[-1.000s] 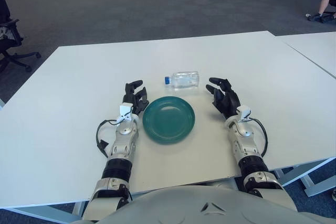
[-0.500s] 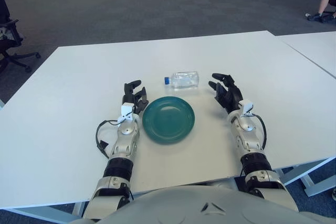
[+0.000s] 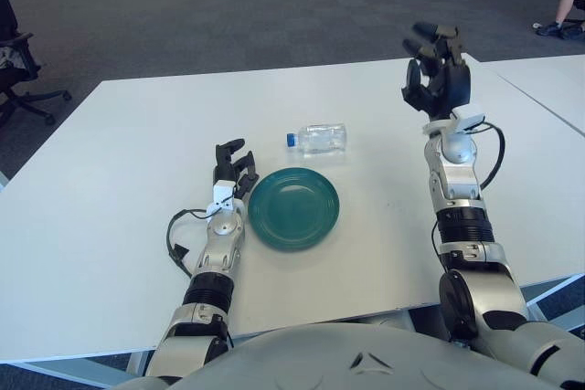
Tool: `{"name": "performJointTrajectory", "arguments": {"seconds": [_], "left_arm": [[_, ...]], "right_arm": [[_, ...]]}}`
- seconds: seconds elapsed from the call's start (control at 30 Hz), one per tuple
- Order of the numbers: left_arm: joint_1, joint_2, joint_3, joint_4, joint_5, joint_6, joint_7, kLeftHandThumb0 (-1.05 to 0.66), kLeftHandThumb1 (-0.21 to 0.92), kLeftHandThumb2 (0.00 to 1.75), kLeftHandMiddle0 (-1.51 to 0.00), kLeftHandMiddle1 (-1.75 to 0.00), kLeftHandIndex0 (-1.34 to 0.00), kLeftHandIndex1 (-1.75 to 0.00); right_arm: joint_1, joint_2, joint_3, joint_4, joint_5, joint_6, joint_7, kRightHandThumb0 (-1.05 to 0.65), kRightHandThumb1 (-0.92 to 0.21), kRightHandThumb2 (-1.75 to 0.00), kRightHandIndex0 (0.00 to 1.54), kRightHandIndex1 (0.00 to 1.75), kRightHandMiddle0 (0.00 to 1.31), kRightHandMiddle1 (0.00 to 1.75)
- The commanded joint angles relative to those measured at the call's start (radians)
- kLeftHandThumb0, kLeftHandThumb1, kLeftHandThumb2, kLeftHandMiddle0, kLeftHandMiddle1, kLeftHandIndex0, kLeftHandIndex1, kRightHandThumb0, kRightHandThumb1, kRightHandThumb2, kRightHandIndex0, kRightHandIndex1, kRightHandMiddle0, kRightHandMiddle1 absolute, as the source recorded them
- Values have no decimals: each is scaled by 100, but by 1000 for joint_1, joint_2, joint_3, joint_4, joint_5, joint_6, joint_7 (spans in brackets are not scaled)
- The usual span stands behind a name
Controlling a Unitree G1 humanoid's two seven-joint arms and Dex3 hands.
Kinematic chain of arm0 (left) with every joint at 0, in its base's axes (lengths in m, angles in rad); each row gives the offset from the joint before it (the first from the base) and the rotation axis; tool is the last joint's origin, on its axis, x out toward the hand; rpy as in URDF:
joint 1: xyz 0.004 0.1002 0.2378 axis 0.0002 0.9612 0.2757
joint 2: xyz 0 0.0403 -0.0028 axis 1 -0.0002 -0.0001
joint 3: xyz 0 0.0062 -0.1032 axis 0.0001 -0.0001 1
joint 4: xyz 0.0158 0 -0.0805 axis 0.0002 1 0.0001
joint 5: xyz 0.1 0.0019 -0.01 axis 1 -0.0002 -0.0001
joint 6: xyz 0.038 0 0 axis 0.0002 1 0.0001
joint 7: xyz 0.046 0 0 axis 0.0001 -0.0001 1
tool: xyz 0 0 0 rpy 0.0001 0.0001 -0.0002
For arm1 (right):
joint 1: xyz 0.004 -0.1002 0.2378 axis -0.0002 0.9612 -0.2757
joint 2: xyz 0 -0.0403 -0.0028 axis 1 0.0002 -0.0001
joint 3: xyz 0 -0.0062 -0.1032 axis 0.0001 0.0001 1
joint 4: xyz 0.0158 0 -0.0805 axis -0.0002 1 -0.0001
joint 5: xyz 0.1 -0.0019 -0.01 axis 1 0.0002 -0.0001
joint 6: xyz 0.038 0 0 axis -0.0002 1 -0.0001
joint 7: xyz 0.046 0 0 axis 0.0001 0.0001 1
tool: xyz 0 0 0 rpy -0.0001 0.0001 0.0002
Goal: Put the bottle into the plate.
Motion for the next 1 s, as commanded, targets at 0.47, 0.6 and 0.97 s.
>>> {"name": "performJointTrajectory", "arguments": {"seconds": [0.47, 0.6, 0.97], "left_arm": [[-33, -8, -10, 65, 14, -40, 10, -63, 92, 77, -39, -55, -9, -112], [-36, -9, -13, 76, 17, -50, 11, -63, 92, 77, -40, -56, -10, -113], [-46, -17, -19, 106, 18, -78, 16, -62, 92, 75, -41, -57, -12, -113]], "right_arm": [[-227, -64, 92, 30, -199, 65, -43, -57, -80, -55, 26, 47, 0, 102], [-303, -78, 146, 77, -274, 117, -39, -64, -88, -43, 26, 39, 0, 94], [-389, -31, 337, 289, -444, 168, -43, -70, -92, -50, 19, 17, 0, 63]]}}
